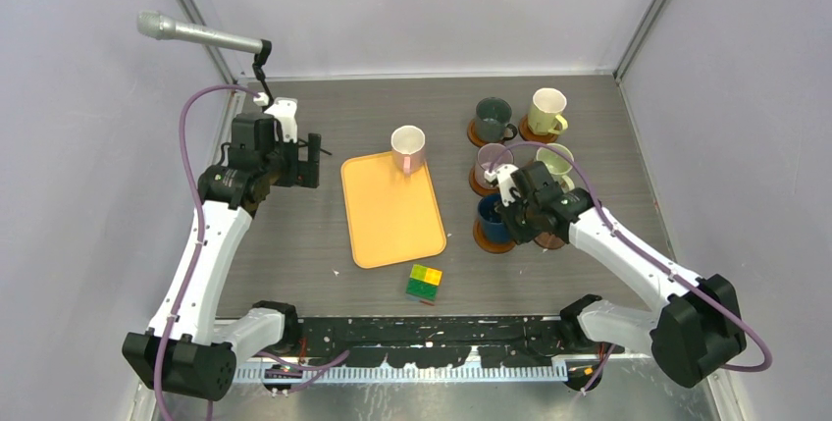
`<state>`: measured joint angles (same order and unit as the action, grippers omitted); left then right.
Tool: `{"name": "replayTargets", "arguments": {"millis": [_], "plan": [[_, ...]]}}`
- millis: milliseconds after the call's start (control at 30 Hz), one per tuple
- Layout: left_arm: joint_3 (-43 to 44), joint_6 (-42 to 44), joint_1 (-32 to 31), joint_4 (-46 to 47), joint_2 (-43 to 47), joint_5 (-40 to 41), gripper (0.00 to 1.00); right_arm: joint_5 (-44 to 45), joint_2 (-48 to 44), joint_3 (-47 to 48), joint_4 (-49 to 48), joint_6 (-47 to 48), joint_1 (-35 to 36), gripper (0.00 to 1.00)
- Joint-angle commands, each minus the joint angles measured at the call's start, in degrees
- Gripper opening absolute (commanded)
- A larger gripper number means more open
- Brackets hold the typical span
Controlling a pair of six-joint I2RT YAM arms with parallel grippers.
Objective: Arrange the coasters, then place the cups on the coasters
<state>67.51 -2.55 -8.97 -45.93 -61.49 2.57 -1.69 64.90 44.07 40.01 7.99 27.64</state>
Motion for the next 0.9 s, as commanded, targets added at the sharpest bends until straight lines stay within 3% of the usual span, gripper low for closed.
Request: {"name": "replayTargets", "arguments": {"millis": [0, 267, 433, 700, 867], "plan": [[0.44, 0.48, 0.18, 2.39, 0.05, 0.31, 1.00, -1.96, 0.30, 2.35, -4.22, -0.16, -0.58, 0.06], [0.56, 0.83, 0.18, 1.89, -0.08, 0.46, 1.00, -4.82, 1.37, 3.69, -0.67, 3.21, -1.05, 0.36], [0.52, 1.44, 0.18, 1.64, 0.31, 1.01, 1.00, -4.86, 1.30, 4.41, 2.19, 5.39, -1.07, 0.47], [0.45, 2.25, 0.18, 1.64, 0.21, 0.82, 1.00, -8.47, 0.77, 6.67, 8.27, 9.53, -1.12, 0.55], [0.52, 2.28, 0.18, 1.01, 0.23, -0.72, 1.00, -8.84, -0.01, 9.64, 10.80, 9.29, -1.15, 0.75]]}}
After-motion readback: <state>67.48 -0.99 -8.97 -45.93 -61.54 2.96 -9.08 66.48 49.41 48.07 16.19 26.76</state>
